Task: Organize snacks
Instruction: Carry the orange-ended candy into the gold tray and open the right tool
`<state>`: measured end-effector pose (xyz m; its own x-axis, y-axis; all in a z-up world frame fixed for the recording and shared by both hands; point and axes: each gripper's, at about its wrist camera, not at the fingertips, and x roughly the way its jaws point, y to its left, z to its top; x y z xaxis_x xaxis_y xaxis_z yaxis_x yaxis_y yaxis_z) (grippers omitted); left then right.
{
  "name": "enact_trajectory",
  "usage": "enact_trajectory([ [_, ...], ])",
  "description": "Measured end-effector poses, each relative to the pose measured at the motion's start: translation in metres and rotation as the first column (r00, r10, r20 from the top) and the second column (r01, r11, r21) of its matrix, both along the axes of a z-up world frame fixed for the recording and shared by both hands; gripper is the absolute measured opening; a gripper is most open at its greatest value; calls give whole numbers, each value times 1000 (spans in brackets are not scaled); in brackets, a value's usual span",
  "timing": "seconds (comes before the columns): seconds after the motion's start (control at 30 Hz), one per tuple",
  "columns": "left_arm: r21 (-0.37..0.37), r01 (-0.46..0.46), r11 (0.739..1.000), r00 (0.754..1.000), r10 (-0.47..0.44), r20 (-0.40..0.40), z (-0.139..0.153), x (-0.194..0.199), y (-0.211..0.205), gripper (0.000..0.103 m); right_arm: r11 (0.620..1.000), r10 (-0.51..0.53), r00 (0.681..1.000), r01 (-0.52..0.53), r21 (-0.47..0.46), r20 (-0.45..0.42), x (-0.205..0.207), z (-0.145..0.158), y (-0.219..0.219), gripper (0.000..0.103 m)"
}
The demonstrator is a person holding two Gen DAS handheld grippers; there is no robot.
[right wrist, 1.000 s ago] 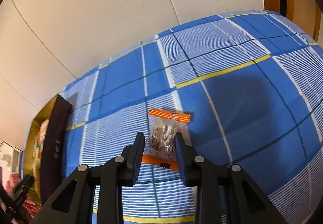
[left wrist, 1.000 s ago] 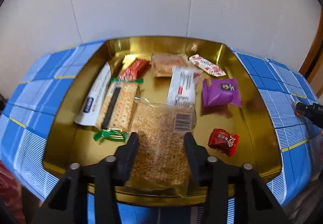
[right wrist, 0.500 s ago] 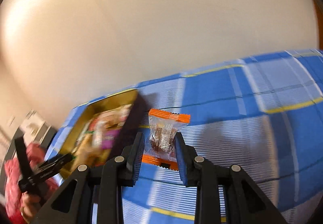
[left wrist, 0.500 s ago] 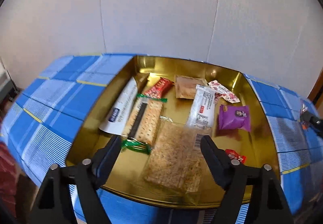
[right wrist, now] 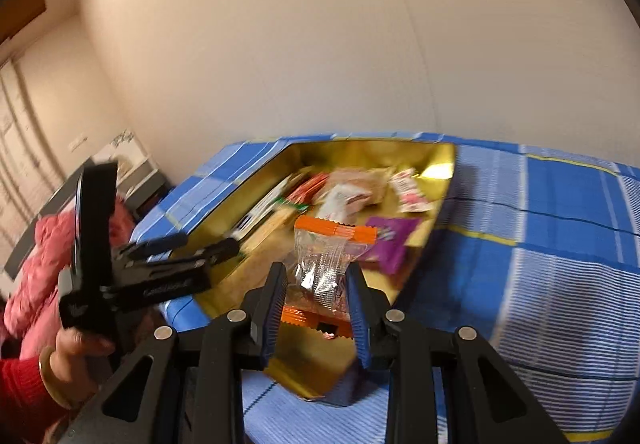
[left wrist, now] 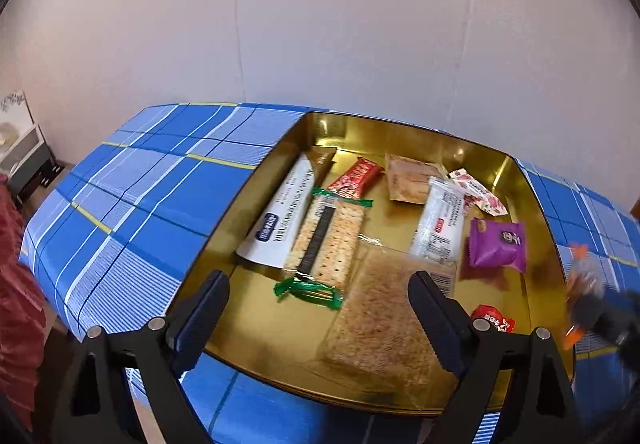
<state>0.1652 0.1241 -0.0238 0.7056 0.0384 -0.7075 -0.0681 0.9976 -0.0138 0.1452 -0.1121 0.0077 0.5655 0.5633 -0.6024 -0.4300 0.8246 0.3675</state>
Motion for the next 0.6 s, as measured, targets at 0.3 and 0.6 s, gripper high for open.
enact_trajectory([
  [0.3,21,-17,1000,1000,16,20,4,-5,7,92,995,82,996,-84,-53,-43,2,-16,32,31],
  [0.6,44,-24,999,999,23,33,6,-8,7,95,993,88,993,-94,-73,-83,10,-28,48,32],
])
